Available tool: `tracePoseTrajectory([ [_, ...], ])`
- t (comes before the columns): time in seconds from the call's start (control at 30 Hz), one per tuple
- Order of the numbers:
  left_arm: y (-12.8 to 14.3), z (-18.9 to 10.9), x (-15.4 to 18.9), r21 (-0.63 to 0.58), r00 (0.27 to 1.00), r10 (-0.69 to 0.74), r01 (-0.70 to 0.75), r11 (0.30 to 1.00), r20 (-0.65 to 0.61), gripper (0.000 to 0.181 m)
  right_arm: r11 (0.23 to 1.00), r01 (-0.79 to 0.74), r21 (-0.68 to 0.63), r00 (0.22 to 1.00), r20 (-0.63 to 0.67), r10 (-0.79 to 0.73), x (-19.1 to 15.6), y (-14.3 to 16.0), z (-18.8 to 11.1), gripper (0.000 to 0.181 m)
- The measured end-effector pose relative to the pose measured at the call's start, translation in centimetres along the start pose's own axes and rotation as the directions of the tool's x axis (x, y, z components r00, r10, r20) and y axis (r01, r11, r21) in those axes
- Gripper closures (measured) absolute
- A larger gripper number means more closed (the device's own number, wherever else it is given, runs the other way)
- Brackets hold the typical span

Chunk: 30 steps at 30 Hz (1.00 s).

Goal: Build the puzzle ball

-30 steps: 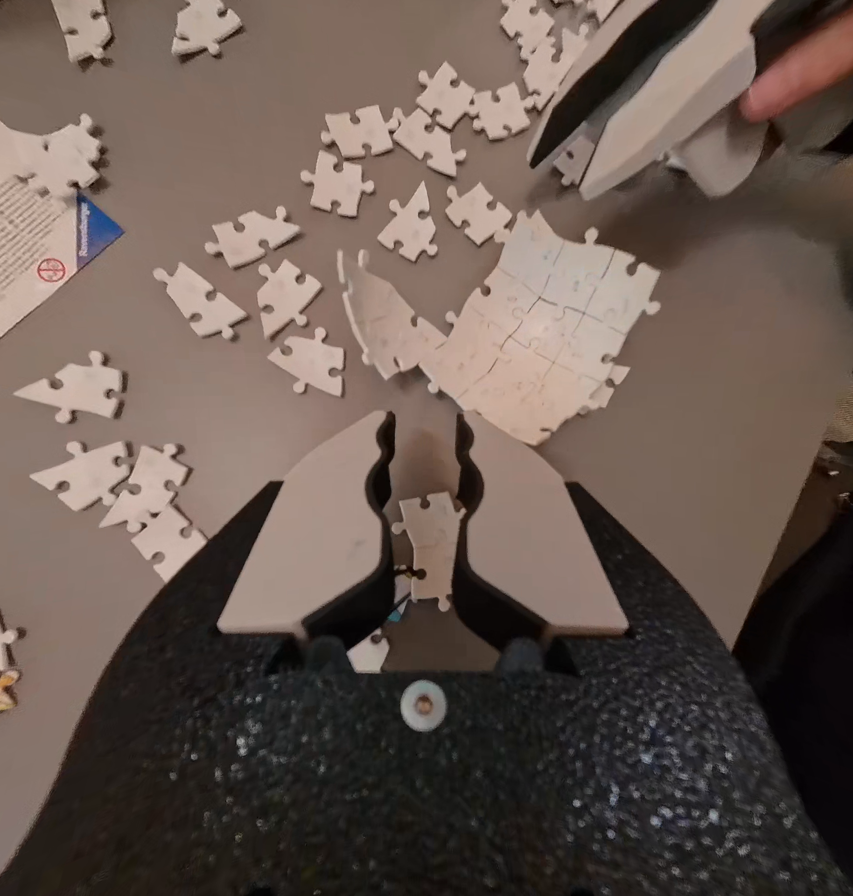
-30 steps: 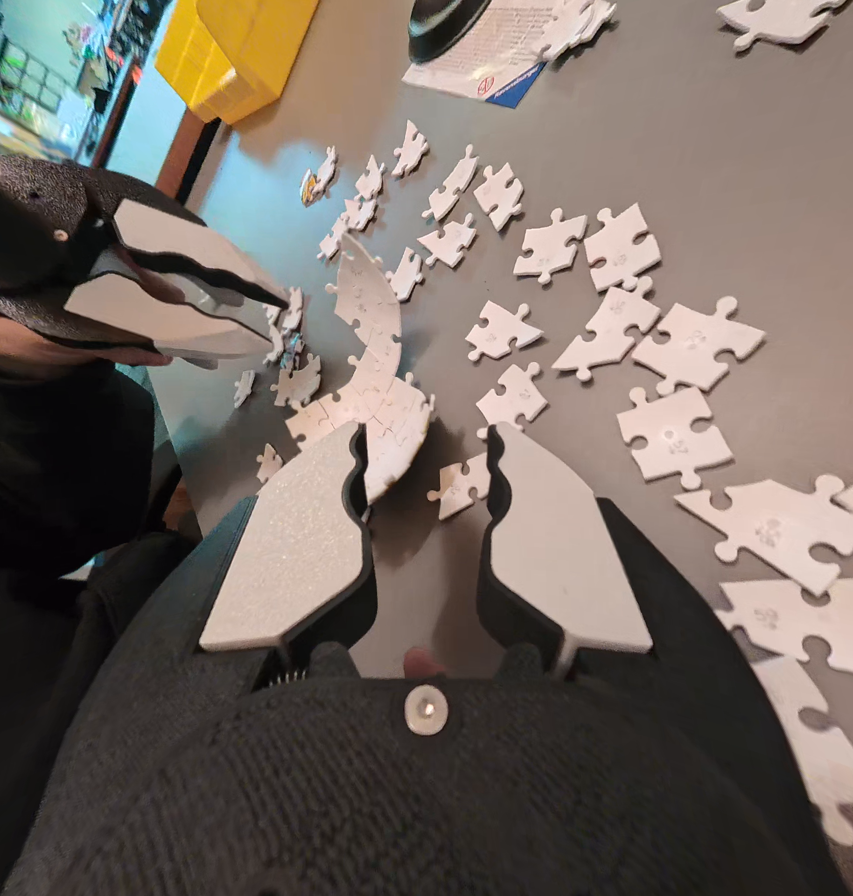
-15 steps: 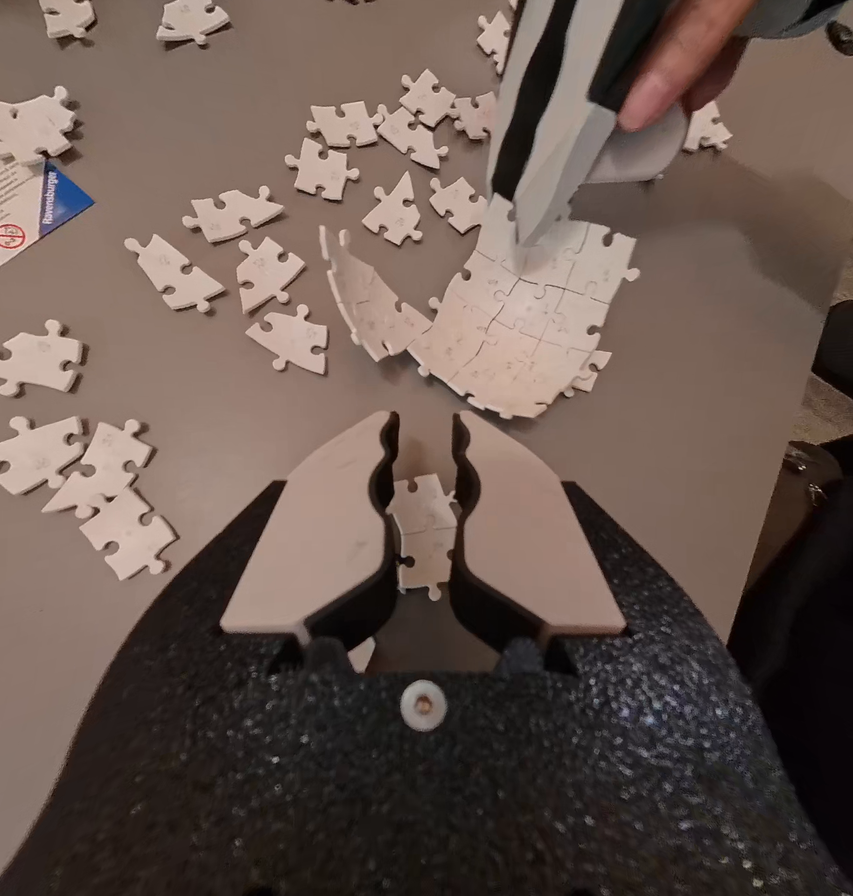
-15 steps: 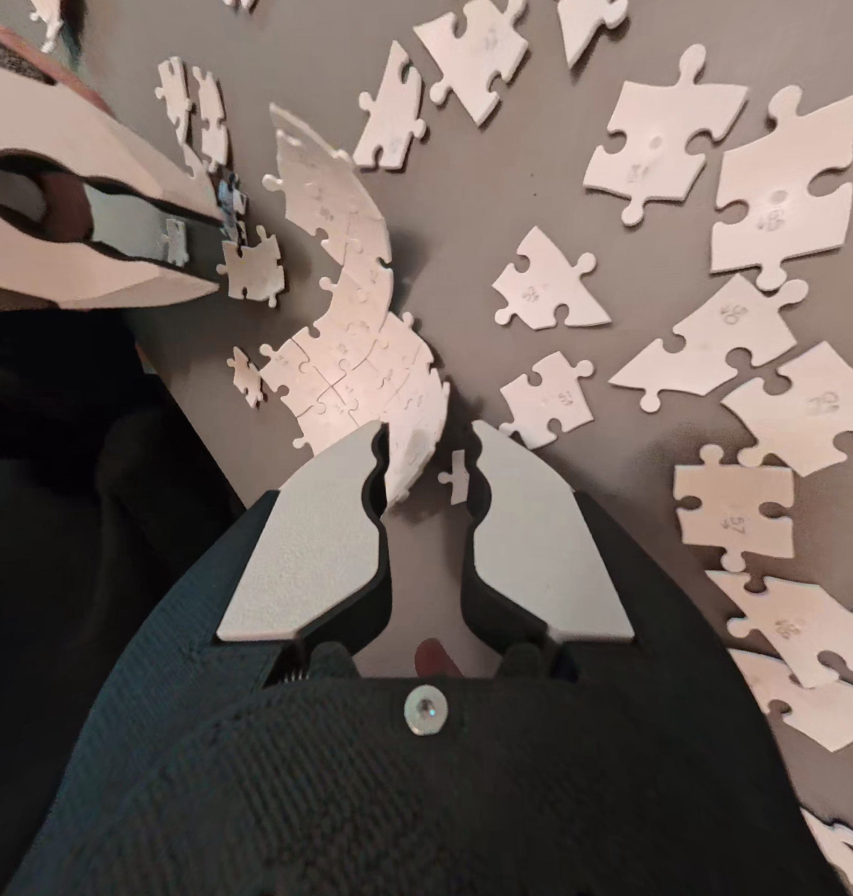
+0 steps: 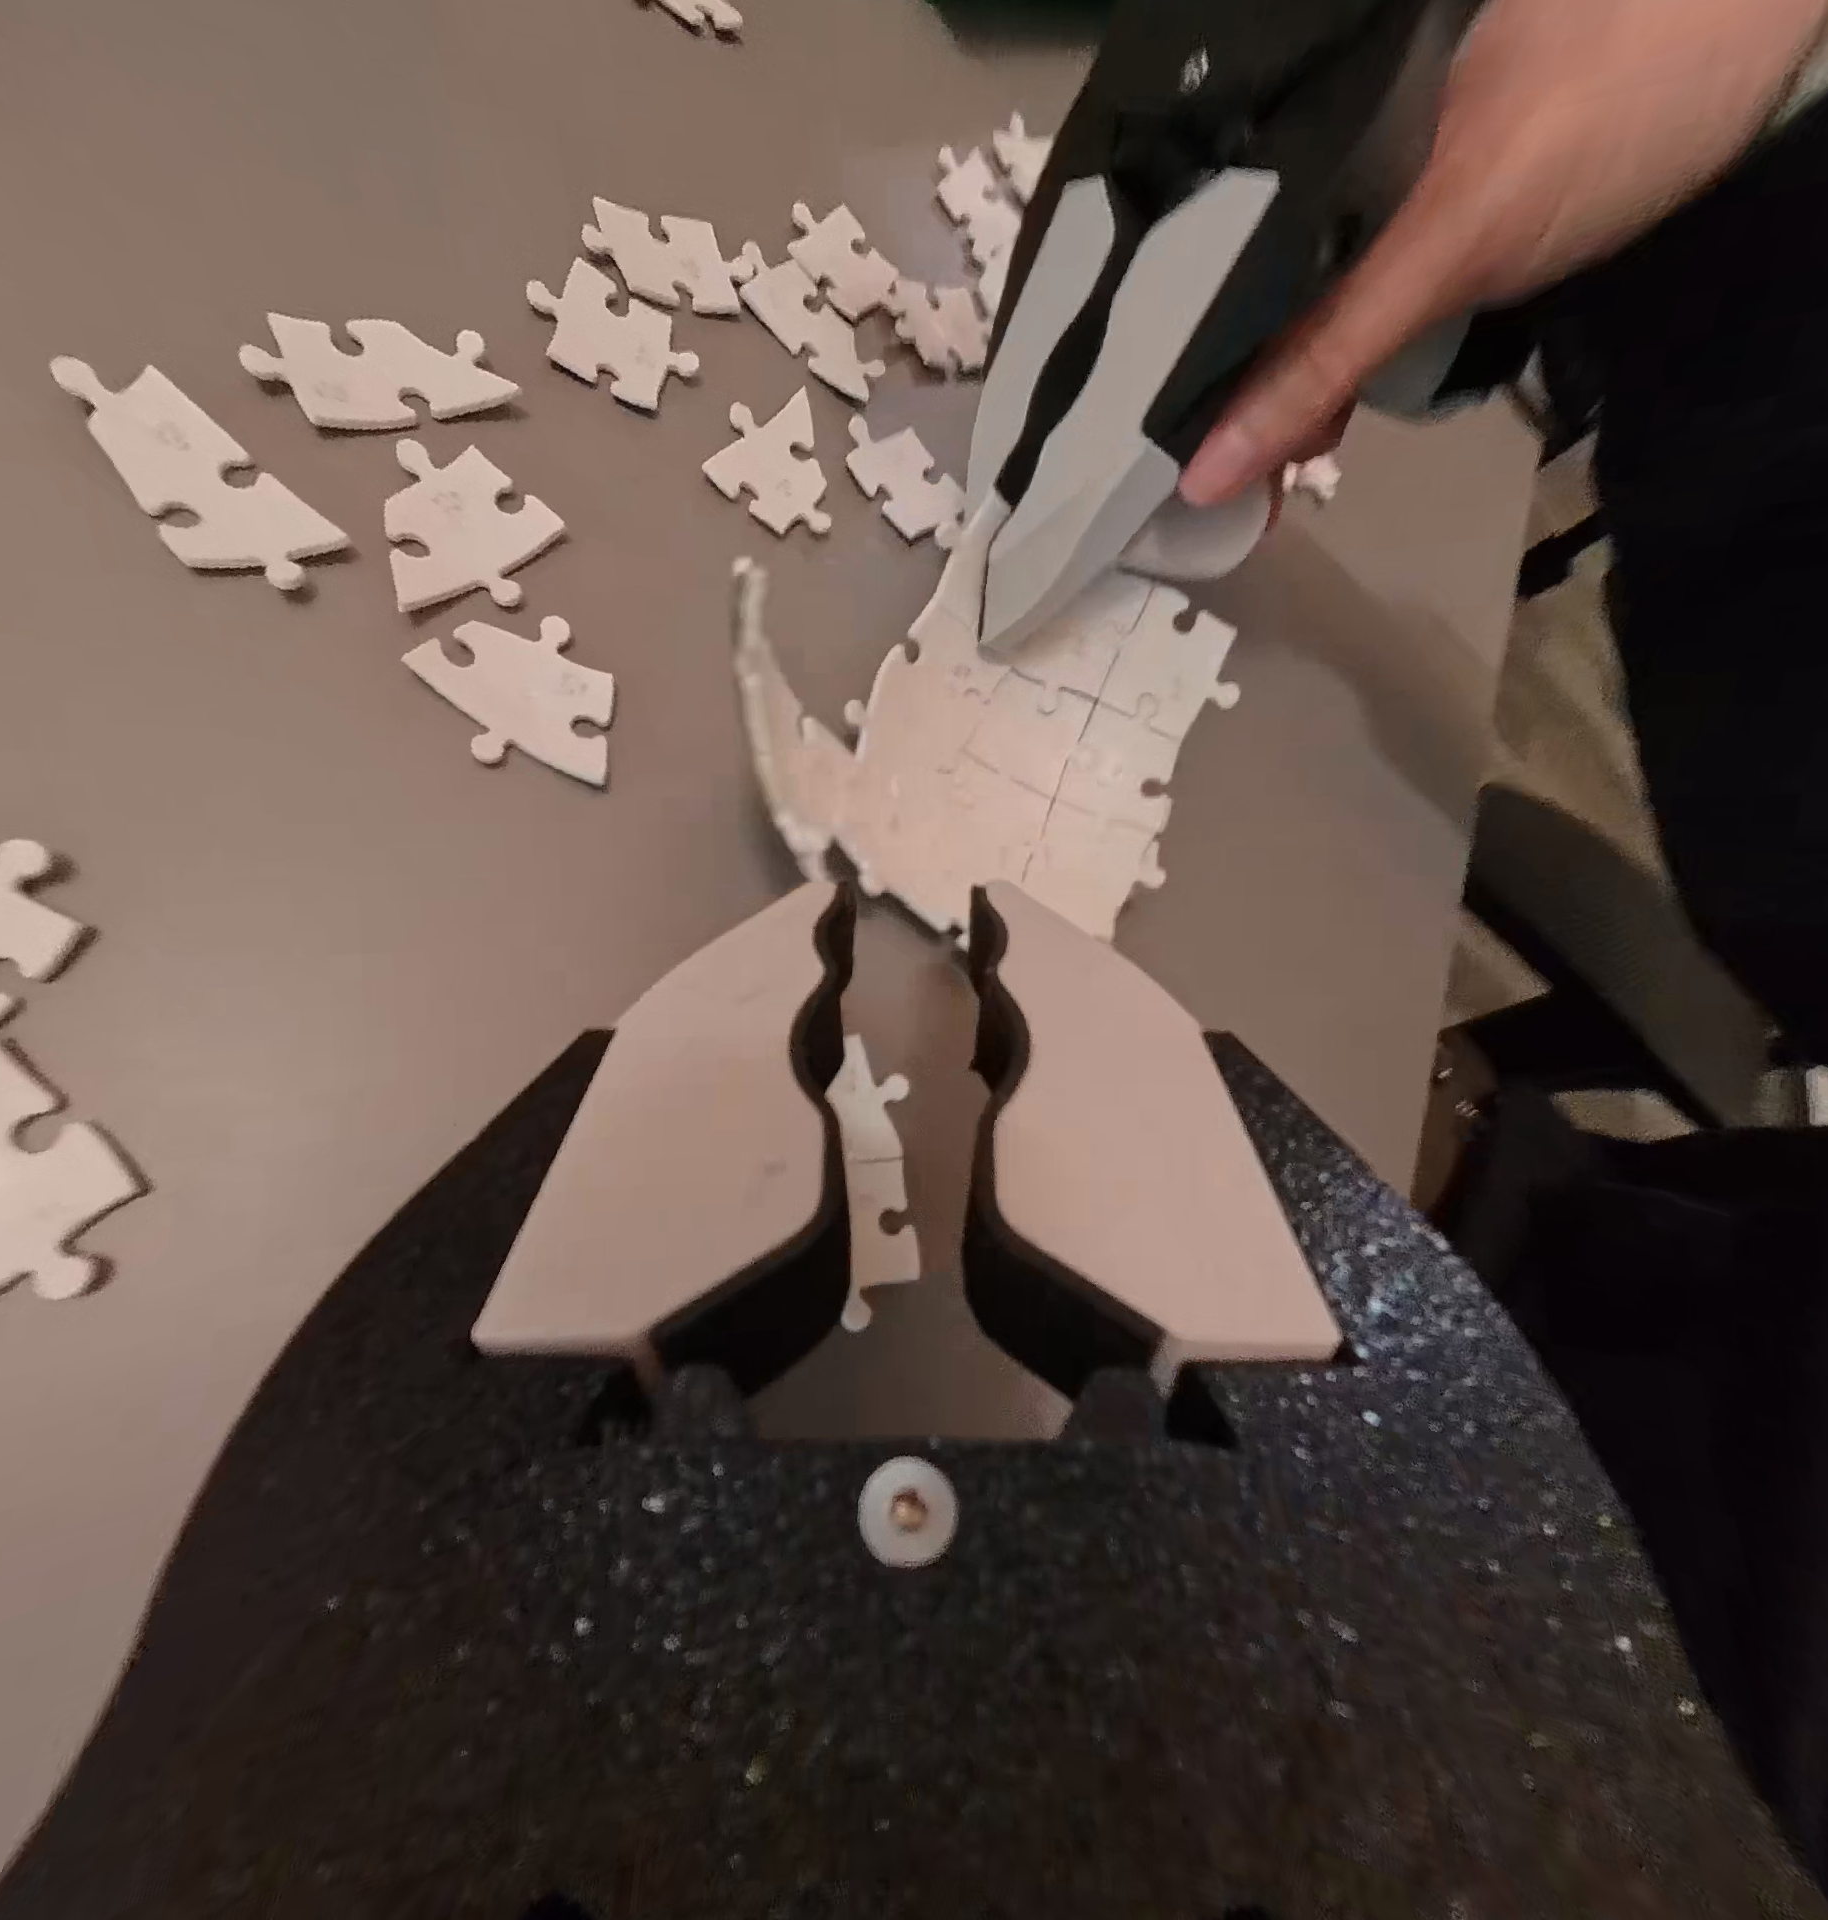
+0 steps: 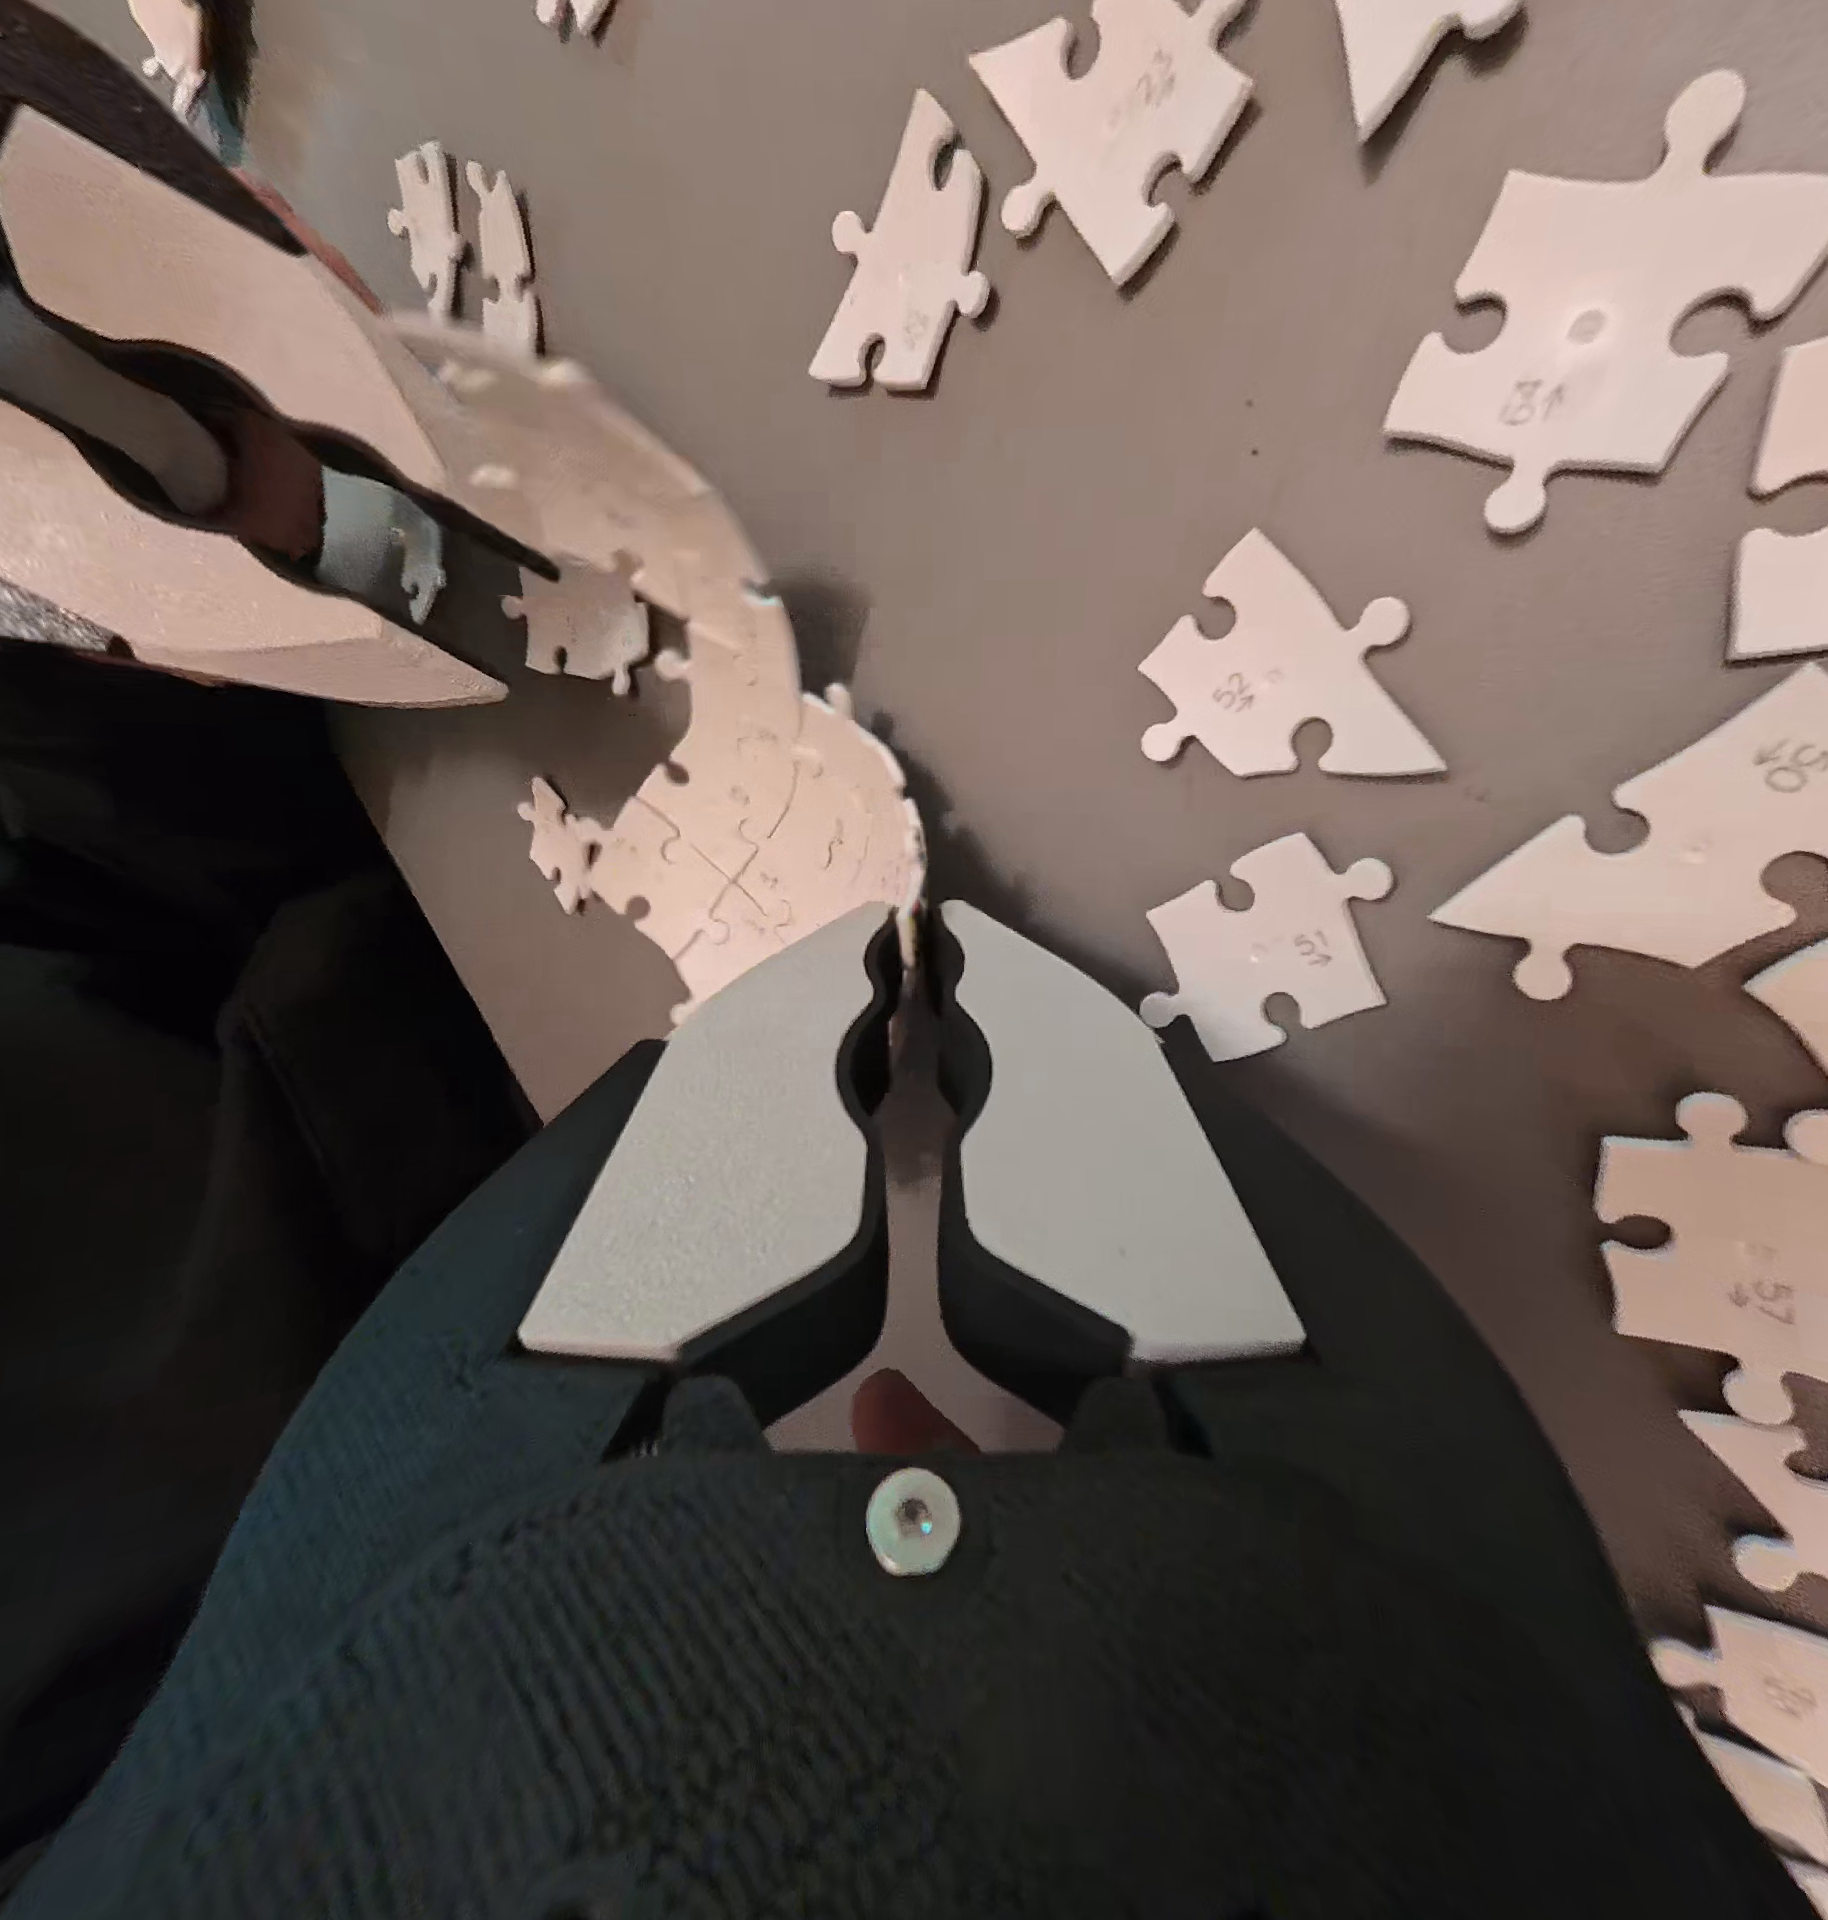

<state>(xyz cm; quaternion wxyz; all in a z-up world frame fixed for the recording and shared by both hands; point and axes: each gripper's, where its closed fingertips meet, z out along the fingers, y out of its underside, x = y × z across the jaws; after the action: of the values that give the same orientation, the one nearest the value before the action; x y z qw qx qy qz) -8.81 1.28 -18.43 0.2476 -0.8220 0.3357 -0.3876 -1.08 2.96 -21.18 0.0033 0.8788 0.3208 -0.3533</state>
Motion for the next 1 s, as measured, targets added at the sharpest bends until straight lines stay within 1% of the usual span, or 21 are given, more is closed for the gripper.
tracePoseTrajectory([
  [0.07, -0.2, 0.1, -0.1, 0.026, 0.998, -0.053, 0.054, 0.998, -0.028, 0.160, 0.998, 0.036, 0.047, 0.999, -0.037, -0.034, 0.1, -0.2, -0.1, 0.177],
  [0.13, 0.2, 0.2, -0.3, 0.009, 0.996, -0.085, 0.085, 0.996, -0.031, 0.158, 0.992, 0.062, 0.106, 0.996, -0.069, -0.055, 0.0, -0.6, -0.4, 0.178],
  [0.2, 0.4, 0.0, -0.2, 0.003, 0.996, -0.081, 0.081, 0.997, -0.034, 0.155, 0.983, 0.088, 0.158, 0.993, -0.089, -0.074, 0.0, -0.8, -0.6, 0.178],
  [0.3, 0.9, 0.3, -0.5, -0.018, 0.997, -0.072, 0.073, 0.997, 0.024, 0.151, 0.963, 0.137, 0.232, 0.985, -0.136, -0.107, 0.1, -1.2, -0.9, 0.178],
  [0.37, 1.5, 1.0, -0.5, -0.053, 0.997, -0.053, 0.057, 0.997, 0.057, 0.142, 0.945, 0.165, 0.283, 0.980, -0.153, -0.126, 0.0, -1.5, -1.2, 0.178],
  [0.43, 1.5, 1.9, -0.7, -0.062, 0.995, -0.024, 0.029, 0.998, 0.094, 0.141, 0.925, 0.199, 0.323, 0.974, -0.171, -0.150, -0.1, -1.6, -1.4, 0.178],
  [0.57, 1.5, 3.2, -0.4, -0.089, 0.994, 0.002, 0.008, 0.996, 0.112, 0.139, 0.893, 0.246, 0.376, 0.966, -0.175, -0.193, -0.5, -1.2, -1.4, 0.178],
  [0.63, 1.3, 3.7, -0.7, -0.084, 0.992, 0.001, 0.010, 0.996, 0.125, 0.141, 0.884, 0.253, 0.393, 0.965, -0.173, -0.199, -0.5, -0.9, -1.5, 0.178],
  [0.8, 0.8, 4.3, -0.5, -0.085, 0.994, -0.032, 0.041, 0.996, 0.106, 0.149, 0.868, 0.254, 0.427, 0.966, -0.161, -0.203, -0.5, -0.8, -1.9, 0.178],
  [0.87, 0.8, 4.7, -0.1, -0.096, 0.996, -0.024, 0.033, 0.995, 0.088, 0.156, 0.861, 0.255, 0.440, 0.966, -0.156, -0.206, -0.5, -1.0, -2.0, 0.178],
  [0.93, 0.7, 4.9, 0.1, -0.093, 0.996, -0.017, 0.025, 0.995, 0.086, 0.170, 0.856, 0.260, 0.447, 0.965, -0.156, -0.211, -0.6, -1.1, -2.0, 0.177],
  [1.0, 0.4, 5.0, 0.1, -0.077, 0.995, -0.010, 0.017, 0.997, 0.098, 0.171, 0.853, 0.264, 0.451, 0.963, -0.164, -0.212, -0.6, -1.0, -2.1, 0.177],
])
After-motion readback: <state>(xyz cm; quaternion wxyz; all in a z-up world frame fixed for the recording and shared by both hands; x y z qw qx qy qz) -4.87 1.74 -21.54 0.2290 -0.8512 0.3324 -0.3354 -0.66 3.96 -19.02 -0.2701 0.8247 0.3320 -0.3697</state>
